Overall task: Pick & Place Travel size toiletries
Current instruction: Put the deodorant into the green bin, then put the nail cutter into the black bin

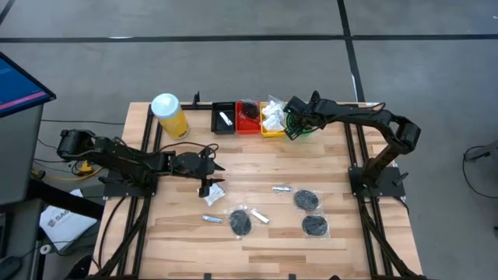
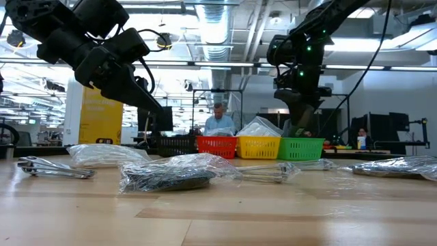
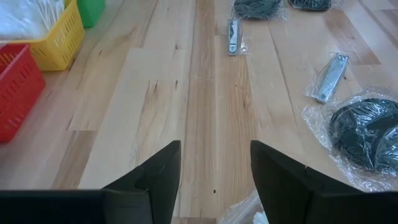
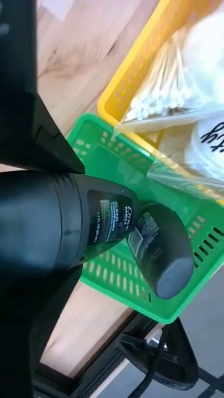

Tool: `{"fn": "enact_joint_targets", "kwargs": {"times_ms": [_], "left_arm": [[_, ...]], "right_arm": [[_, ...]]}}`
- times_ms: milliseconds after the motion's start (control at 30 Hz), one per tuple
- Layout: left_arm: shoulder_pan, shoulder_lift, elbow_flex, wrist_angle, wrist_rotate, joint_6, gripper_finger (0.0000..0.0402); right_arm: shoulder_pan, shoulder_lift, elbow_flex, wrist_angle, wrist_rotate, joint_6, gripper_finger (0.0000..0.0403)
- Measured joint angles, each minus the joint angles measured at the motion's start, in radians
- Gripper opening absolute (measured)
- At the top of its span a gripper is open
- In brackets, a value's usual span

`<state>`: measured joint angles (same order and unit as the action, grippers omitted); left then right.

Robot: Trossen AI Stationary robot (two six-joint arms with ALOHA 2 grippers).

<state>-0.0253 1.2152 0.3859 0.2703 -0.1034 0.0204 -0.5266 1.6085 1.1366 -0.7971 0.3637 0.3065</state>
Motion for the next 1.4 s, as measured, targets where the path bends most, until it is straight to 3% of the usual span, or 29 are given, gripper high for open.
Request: {"fn": "enact_joint_targets", "kwargs": {"times_ms": [200,667,1000,1400], "left_arm": [[0.000,0.000,0.000,0.000,0.000,0.000,0.0182],[0.000,0.000,0.000,0.000,0.000,0.000,0.0182],[0.000,0.000,0.000,-0.001,0.000,0.000,0.0182],[0.000,0.000,0.000,-0.001,0.000,-0.002,0.0182]], "right_arm": [[-0.005,0.000,0.000,0.002,0.002,0.000,0.0257],[0.013,0.000,0.000,0.021,0.001,-0.016,0.0220],[0.213,0.000,0.000,-0.023,-0.108,-0.018,0.0193],[0.462,0.000,0.000,-0.037,-0.108,0.027,0.0148]]}}
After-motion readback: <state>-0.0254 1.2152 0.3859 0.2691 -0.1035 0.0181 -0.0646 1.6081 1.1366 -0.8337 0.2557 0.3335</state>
